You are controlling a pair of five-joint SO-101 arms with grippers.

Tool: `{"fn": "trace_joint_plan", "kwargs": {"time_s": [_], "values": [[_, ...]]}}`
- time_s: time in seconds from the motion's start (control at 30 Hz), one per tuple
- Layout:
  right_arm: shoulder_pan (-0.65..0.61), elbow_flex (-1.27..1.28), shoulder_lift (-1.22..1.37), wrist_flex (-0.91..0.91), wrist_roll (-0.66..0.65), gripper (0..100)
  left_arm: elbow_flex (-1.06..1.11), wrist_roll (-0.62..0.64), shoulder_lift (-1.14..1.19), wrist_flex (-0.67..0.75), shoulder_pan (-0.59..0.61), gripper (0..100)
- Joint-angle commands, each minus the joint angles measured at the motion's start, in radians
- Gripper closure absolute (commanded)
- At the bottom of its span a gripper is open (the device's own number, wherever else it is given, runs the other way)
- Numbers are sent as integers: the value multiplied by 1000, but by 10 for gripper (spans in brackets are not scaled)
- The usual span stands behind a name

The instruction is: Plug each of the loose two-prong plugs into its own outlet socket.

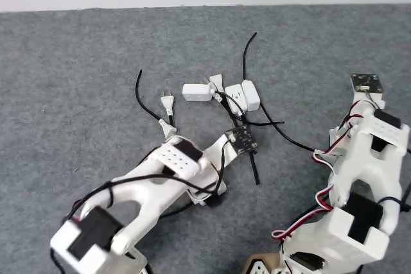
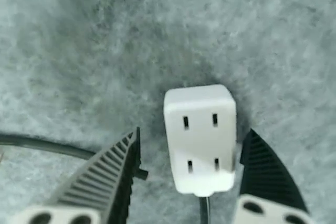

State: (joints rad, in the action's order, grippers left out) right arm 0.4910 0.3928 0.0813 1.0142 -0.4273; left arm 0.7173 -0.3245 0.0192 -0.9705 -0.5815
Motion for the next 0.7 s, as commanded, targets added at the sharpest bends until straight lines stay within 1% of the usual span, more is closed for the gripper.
{"fn": "trace_joint_plan", "kwargs": {"time_s": [0.0, 0.07, 0.13, 0.17, 0.2, 0.3, 0.43, 0.57, 0.67], "values": [[16, -64, -7, 2, -12, 865, -119, 43, 74, -72, 3, 729], [16, -64, -7, 4, -12, 868, -186, 78, 129, -104, 5, 809], [16, -64, -7, 8, -12, 869, -249, 112, 170, -114, 5, 923], [16, -64, -5, 10, -12, 869, -277, 140, 184, -117, 6, 969], [16, -64, -5, 10, -12, 869, -300, 186, 189, -117, 6, 993], [16, -63, -5, 12, -12, 869, -335, 376, 170, -124, 8, 986], [16, -63, -5, 12, -12, 869, -386, 565, 94, -161, 32, 986], [16, -63, -5, 12, -12, 869, -481, 712, 48, -262, 75, 984], [16, -63, -5, 12, -12, 869, -542, 766, 48, -324, 95, 984]]}}
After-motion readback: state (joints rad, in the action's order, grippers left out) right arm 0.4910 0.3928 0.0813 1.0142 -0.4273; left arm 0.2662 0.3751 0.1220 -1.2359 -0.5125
